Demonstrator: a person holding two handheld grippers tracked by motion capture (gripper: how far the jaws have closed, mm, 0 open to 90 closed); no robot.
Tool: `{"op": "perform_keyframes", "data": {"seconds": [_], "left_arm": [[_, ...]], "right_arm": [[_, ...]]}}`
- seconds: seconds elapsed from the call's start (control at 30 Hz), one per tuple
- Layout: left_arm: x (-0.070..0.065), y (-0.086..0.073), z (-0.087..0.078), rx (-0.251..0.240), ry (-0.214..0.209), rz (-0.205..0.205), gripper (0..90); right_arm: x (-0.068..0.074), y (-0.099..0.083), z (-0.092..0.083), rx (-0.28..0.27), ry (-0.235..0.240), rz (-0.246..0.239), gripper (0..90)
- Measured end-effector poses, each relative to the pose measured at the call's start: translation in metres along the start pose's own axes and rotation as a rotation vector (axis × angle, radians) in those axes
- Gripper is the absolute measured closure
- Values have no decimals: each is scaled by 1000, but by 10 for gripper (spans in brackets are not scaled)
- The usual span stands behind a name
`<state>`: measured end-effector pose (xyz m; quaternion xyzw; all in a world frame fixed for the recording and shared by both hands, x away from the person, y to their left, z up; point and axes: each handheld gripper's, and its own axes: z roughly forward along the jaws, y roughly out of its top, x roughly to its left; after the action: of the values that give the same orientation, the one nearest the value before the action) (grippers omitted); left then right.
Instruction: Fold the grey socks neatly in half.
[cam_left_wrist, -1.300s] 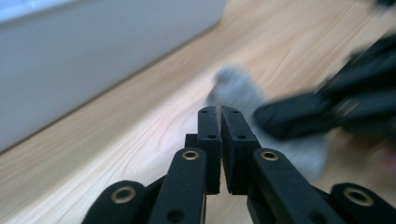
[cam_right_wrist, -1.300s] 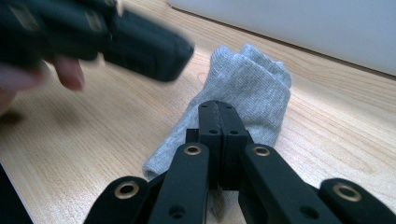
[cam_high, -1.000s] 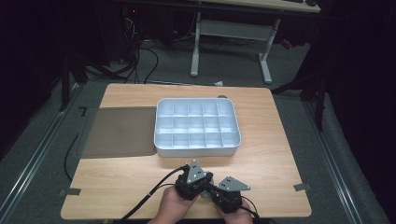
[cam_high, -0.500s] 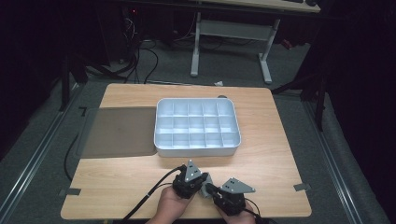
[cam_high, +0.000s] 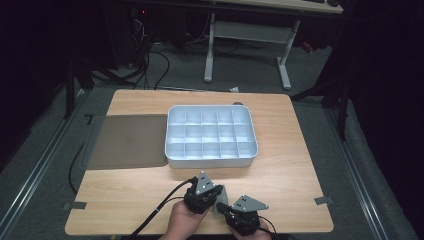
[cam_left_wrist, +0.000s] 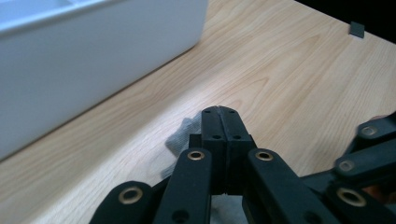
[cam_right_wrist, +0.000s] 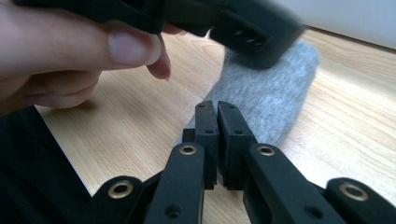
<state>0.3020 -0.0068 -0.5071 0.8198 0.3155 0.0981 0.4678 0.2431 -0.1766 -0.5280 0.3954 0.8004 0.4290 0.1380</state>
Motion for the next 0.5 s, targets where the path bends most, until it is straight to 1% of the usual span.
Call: {"op": "perform_keyframes", "data": {"seconds": [0.03, 0.07, 0.1, 0.2, 0.23, 0.27, 0.3, 0.33, 0.4, 0.43, 0.5], "left_arm": [[-2, 1, 1, 4, 7, 19, 900], [-4, 0, 3, 18, 26, 41, 900], [-4, -3, 5, 29, 38, 51, 900], [3, -11, 2, 17, 40, 24, 900], [4, -14, 1, 13, 48, 29, 900], [4, -14, 1, 13, 48, 29, 900], [4, -16, 0, 13, 50, 38, 900], [5, -16, 0, 12, 50, 44, 900], [6, -17, 0, 7, 45, 36, 900], [6, -17, 0, 7, 45, 36, 900], [7, -17, -1, 7, 45, 34, 900]], "right_arm": [[0, 0, 0, 0, 0, 0, 884], [0, 0, 0, 0, 0, 0, 884], [0, 0, 0, -3, -3, -6, 884], [-1, 0, 0, -3, 1, -11, 882], [-1, 0, -1, -2, -2, -11, 881], [-1, 0, -1, -2, -2, -11, 881], [-2, 0, -1, -5, 0, -6, 878], [-2, 0, -1, -3, 3, -2, 864], [-2, 2, -2, -1, 20, 9, 816], [-2, 2, -2, -1, 20, 9, 816], [-5, 7, -6, -9, 36, 30, 768]]}}
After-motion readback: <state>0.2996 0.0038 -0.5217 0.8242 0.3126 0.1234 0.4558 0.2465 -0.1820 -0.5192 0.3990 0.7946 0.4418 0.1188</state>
